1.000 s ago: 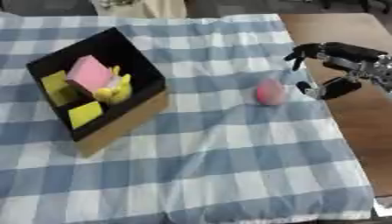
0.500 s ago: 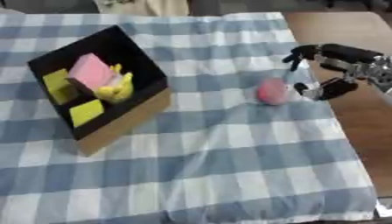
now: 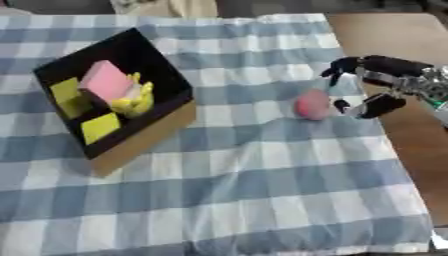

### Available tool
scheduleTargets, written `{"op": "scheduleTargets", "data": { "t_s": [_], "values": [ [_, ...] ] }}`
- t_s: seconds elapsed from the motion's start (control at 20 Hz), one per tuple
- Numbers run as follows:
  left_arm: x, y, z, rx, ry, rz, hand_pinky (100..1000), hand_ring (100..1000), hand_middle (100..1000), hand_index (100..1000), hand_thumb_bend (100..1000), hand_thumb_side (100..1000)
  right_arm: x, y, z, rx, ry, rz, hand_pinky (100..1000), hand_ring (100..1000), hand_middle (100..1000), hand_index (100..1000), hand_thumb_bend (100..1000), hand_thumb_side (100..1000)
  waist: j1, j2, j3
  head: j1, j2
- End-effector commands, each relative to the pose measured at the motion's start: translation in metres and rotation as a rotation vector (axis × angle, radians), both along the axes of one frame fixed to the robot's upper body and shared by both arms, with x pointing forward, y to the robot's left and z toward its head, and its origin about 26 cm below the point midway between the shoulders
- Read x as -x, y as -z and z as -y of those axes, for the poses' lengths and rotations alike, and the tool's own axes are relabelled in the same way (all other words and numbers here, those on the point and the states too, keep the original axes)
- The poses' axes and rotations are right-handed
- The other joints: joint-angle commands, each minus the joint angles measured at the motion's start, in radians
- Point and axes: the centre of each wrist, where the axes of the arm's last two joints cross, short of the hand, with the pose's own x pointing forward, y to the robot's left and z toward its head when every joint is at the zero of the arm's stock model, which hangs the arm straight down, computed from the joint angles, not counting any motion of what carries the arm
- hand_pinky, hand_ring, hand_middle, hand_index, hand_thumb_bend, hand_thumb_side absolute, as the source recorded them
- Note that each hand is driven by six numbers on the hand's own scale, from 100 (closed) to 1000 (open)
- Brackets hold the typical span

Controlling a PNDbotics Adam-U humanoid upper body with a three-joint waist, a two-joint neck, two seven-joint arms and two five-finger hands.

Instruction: Pick up objects on the table and place them in the box.

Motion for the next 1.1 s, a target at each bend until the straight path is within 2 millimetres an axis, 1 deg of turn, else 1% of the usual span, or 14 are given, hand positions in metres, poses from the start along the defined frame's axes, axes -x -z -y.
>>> {"op": "scheduleTargets", "data": {
  "t_s": [0.05, 0.25, 0.3, 0.35, 0.45, 0.75, 1.1],
  "values": [
    [0.002, -0.007, 0.001, -0.002, 0.014, 0.025, 770, 950, 865, 801, 497, 585, -0.002, -0.013, 0.001, 0.031, -0.010, 0.018, 940, 1000, 702, 922, 124, 294, 0.004, 0.000, 0.001, -0.002, 0.005],
    [0.002, -0.008, 0.002, 0.000, 0.017, 0.027, 770, 950, 866, 801, 497, 584, -0.004, -0.013, 0.000, 0.038, -0.019, 0.014, 939, 1000, 706, 921, 120, 310, 0.004, 0.000, 0.003, -0.002, 0.005],
    [0.002, -0.008, 0.002, 0.000, 0.017, 0.027, 770, 950, 866, 801, 497, 584, -0.003, -0.011, 0.000, 0.038, -0.020, 0.011, 939, 1000, 707, 921, 145, 306, 0.003, 0.001, 0.003, -0.001, 0.005],
    [0.002, -0.008, 0.002, 0.000, 0.017, 0.028, 770, 951, 866, 801, 496, 584, -0.001, -0.010, 0.001, 0.039, -0.024, 0.008, 939, 1000, 707, 921, 117, 316, 0.003, 0.002, 0.002, 0.000, 0.005],
    [0.002, -0.008, 0.002, 0.001, 0.018, 0.029, 770, 952, 867, 801, 496, 584, 0.003, -0.007, 0.000, 0.041, -0.032, 0.006, 939, 1000, 709, 924, 110, 326, 0.003, 0.003, 0.002, -0.001, 0.005],
    [0.002, -0.009, 0.002, 0.004, 0.019, 0.031, 770, 952, 867, 802, 497, 583, 0.008, -0.003, -0.001, 0.054, -0.039, -0.005, 939, 1000, 719, 930, 121, 341, 0.001, 0.006, 0.002, 0.002, 0.005],
    [0.002, -0.010, 0.002, 0.007, 0.022, 0.033, 770, 953, 868, 802, 495, 583, 0.007, 0.000, -0.004, 0.063, -0.050, -0.020, 938, 1000, 713, 927, 105, 356, 0.004, 0.006, 0.004, 0.001, 0.005]
  ]
}}
